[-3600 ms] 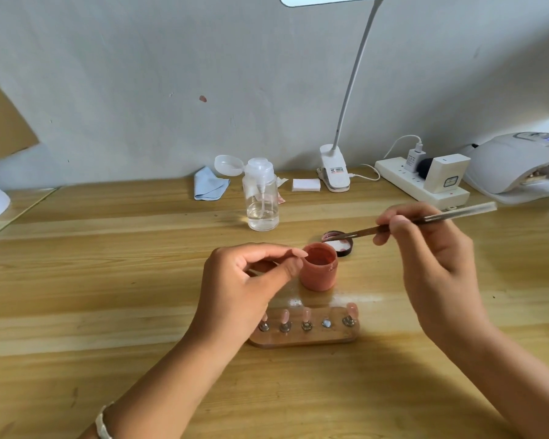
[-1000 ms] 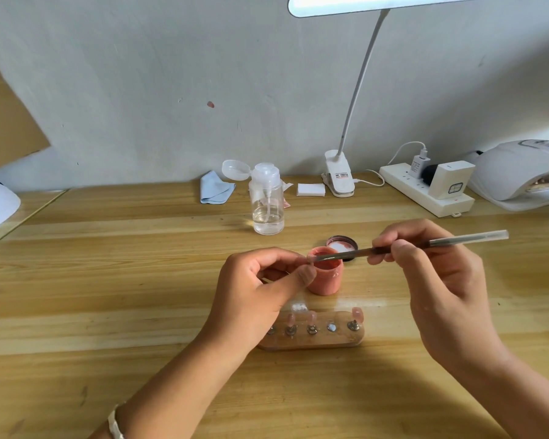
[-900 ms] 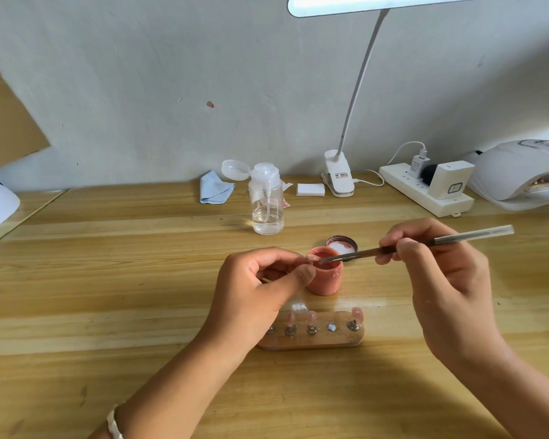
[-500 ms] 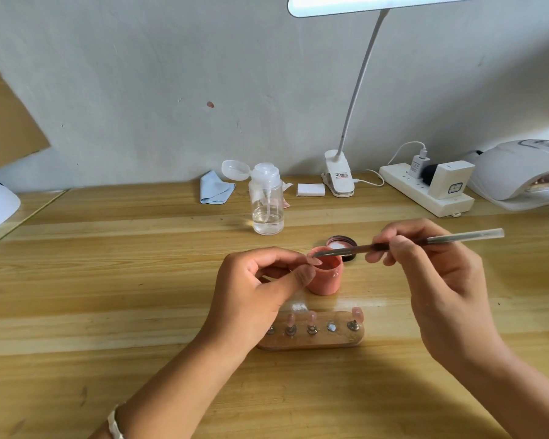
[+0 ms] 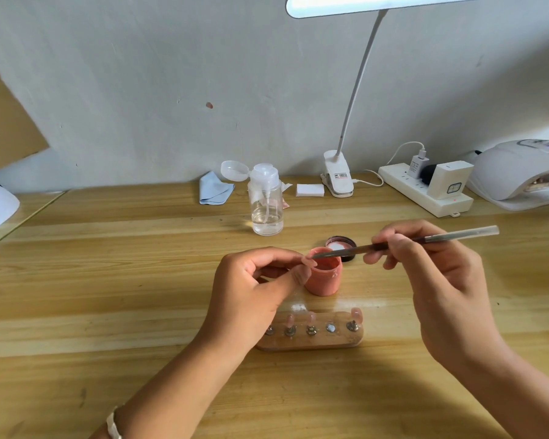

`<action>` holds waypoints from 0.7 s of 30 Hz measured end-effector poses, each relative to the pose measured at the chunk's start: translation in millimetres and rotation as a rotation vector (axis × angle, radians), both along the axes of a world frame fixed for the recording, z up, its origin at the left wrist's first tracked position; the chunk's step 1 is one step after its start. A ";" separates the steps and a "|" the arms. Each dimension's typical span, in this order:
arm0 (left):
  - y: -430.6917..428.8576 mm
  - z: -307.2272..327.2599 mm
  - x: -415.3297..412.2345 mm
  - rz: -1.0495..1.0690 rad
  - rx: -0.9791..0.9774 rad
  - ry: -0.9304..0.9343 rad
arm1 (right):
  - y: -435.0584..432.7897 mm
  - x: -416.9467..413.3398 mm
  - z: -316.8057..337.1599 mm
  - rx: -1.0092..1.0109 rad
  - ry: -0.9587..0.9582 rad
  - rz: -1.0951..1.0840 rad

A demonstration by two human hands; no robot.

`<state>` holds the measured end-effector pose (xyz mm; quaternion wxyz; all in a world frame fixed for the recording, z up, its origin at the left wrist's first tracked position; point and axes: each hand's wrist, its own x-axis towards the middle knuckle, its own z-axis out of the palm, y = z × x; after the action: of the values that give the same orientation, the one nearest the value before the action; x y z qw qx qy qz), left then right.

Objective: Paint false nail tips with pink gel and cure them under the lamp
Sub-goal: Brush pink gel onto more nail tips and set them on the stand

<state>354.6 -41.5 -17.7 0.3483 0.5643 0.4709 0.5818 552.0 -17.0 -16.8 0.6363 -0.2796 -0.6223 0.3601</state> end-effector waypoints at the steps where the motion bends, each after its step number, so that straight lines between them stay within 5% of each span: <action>1: -0.1 0.4 0.3 -0.002 0.003 -0.002 | 0.5 0.1 0.6 -0.001 0.002 -0.009; 21: -0.7 -0.2 0.4 -0.009 0.012 0.024 | -3.7 -1.5 2.2 0.120 -0.053 -0.044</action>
<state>355.0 -42.2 -17.9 0.3419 0.5753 0.4692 0.5762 550.5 -20.7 -14.5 0.6430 -0.2641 -0.6531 0.3006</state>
